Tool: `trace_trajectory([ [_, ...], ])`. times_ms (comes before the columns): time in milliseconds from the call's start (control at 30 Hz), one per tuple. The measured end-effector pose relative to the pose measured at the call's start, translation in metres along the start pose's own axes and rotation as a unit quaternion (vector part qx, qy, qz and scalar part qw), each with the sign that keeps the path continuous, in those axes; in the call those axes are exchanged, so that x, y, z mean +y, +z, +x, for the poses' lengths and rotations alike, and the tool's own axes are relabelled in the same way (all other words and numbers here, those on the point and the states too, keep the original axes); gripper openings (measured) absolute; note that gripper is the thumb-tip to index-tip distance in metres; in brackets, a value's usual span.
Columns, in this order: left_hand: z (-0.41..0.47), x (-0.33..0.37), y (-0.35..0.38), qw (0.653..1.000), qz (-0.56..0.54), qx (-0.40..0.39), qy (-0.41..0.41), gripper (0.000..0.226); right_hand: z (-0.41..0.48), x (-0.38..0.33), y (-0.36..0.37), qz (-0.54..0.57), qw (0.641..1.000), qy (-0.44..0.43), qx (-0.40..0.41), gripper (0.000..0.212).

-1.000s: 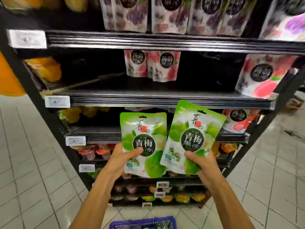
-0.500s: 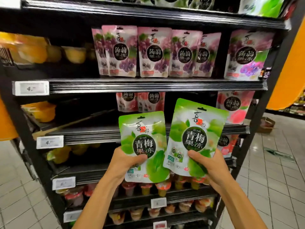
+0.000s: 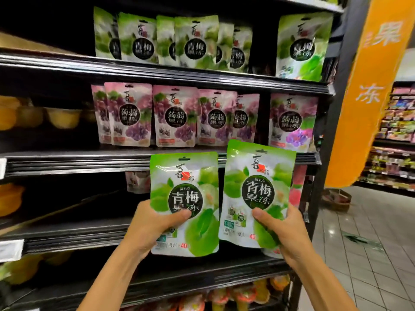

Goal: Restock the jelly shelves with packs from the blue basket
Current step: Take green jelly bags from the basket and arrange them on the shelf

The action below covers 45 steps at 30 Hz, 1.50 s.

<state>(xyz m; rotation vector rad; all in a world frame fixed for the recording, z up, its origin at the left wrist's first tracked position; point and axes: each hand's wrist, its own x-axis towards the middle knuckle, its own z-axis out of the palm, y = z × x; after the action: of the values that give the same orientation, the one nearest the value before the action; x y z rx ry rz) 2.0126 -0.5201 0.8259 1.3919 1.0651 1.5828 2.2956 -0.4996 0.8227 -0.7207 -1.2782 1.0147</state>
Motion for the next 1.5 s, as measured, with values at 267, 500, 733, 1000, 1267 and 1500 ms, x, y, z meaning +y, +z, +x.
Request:
trace_trajectory([
  [267,0.046,0.033,0.047,0.998,0.020,-0.009,0.060,0.054,0.048,-0.033,-0.031,-0.030,0.999,-0.039,0.014,0.071],
  [500,0.107,0.091,0.090,0.990,0.014,-0.009,0.137,0.052,0.129,-0.119,-0.045,-0.064,0.989,-0.130,0.042,0.075],
  [733,0.149,0.122,0.108,0.991,0.002,-0.012,0.136,0.052,0.222,-0.204,-0.048,-0.142,0.971,-0.173,0.088,0.055],
  [1000,0.155,0.123,0.122,0.992,0.012,0.014,0.122,0.052,0.289,-0.239,-0.032,-0.131,0.978,-0.124,0.100,0.040],
  [1267,0.156,0.117,0.132,0.989,-0.001,-0.001,0.147,0.044,0.323,-0.238,-0.022,-0.078,0.985,-0.121,0.099,0.039],
  [1500,0.169,0.115,0.138,0.990,0.002,-0.013,0.141,0.045,0.337,-0.223,-0.033,-0.165,0.965,-0.177,0.099,0.061],
])
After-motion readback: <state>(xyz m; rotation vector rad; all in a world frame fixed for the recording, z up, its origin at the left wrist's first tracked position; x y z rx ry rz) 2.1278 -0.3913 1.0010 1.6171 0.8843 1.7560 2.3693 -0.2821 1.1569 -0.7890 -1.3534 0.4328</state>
